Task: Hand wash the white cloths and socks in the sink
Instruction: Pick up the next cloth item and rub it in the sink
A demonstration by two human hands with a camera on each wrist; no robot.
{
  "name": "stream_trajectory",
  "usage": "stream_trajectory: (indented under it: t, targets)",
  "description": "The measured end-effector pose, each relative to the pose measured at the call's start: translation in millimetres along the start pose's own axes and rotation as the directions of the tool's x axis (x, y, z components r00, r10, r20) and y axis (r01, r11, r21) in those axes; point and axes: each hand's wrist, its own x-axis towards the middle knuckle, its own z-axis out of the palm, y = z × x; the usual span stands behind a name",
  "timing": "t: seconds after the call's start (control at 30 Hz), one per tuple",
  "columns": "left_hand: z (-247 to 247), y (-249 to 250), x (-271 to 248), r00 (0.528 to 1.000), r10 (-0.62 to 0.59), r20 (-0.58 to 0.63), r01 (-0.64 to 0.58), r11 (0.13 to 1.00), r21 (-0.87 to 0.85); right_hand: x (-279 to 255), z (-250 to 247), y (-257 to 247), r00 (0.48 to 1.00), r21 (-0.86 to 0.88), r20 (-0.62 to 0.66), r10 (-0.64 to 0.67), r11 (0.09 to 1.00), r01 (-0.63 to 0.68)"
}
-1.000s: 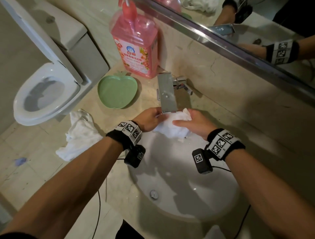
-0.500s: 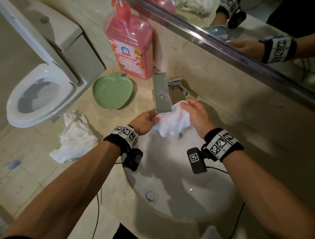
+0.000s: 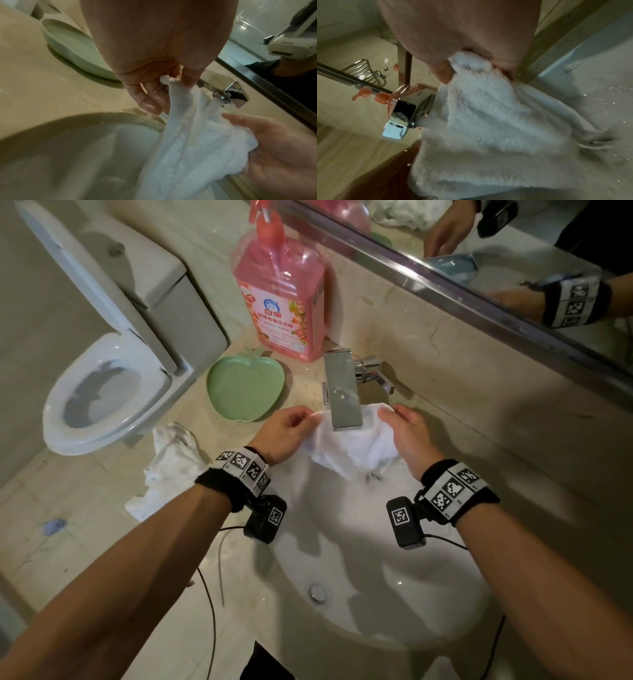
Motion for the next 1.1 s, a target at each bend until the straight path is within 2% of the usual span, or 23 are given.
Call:
stream_trajectory:
  t: [0.23, 0.3, 0.37, 0.43, 0.53, 0.6, 0.73, 0.87, 0.9, 0.93, 1.0, 1.1]
  targets:
    - [-20, 15, -15, 1.0, 0.025, 0.011, -0.025, 1.0, -0.016, 7, 14, 18, 0.991, -0.176, 0.129, 0.042, 0.984, -0.019]
    - [-26, 21, -15, 0.999, 0.031, 0.011, -0.031, 0.999, -0.024, 7, 18, 22, 0.993, -0.245, 0.119, 0.026, 0.969, 0.004]
    - [-31, 28, -16, 0.999, 0.045, 0.01, -0.045, 0.998, -0.046, 7, 21, 28, 0.992, -0.344, 0.122, -0.03, 0.936, 0.07]
    - [-35, 34, -15, 0.999, 0.053, -0.008, -0.054, 0.997, -0.062, 4, 24, 32, 0.976, -0.436, 0.209, -0.067, 0.887, 0.154]
    - [-39, 41, -14, 0.998, 0.048, -0.036, -0.05, 0.995, -0.081, 3, 21, 41, 0.955, -0.609, 0.296, -0.03, 0.764, 0.213]
    - [-39, 40, -13, 0.999, 0.039, -0.035, -0.042, 0.996, -0.079, 3, 12, 47, 0.966, -0.686, 0.258, 0.004, 0.705, 0.181]
    - [-36, 29, -13, 0.997, -0.007, -0.081, 0.003, 0.999, -0.052, 3, -9, 58, 0.99, -0.739, 0.14, 0.008, 0.666, 0.099]
    - [-29, 19, -8, 0.983, -0.086, -0.163, 0.068, 0.991, -0.113, -1, -22, 62, 0.98, -0.798, 0.187, 0.061, 0.592, 0.116]
    - [-26, 18, -7, 0.981, -0.106, -0.165, 0.088, 0.99, -0.111, -2, -22, 61, 0.98, -0.788, 0.187, 0.07, 0.607, 0.106]
    - [-23, 16, -6, 0.981, -0.127, -0.149, 0.113, 0.989, -0.098, -2, -23, 60, 0.982, -0.743, 0.171, 0.077, 0.665, 0.078]
    - [-17, 13, -5, 0.983, -0.169, -0.072, 0.168, 0.986, -0.021, -3, -20, 54, 0.987, -0.547, 0.128, 0.096, 0.837, -0.01]
    - [-3, 9, -7, 0.979, -0.199, 0.04, 0.191, 0.968, 0.161, -8, -2, 35, 0.983, -0.308, 0.166, 0.073, 0.951, -0.019]
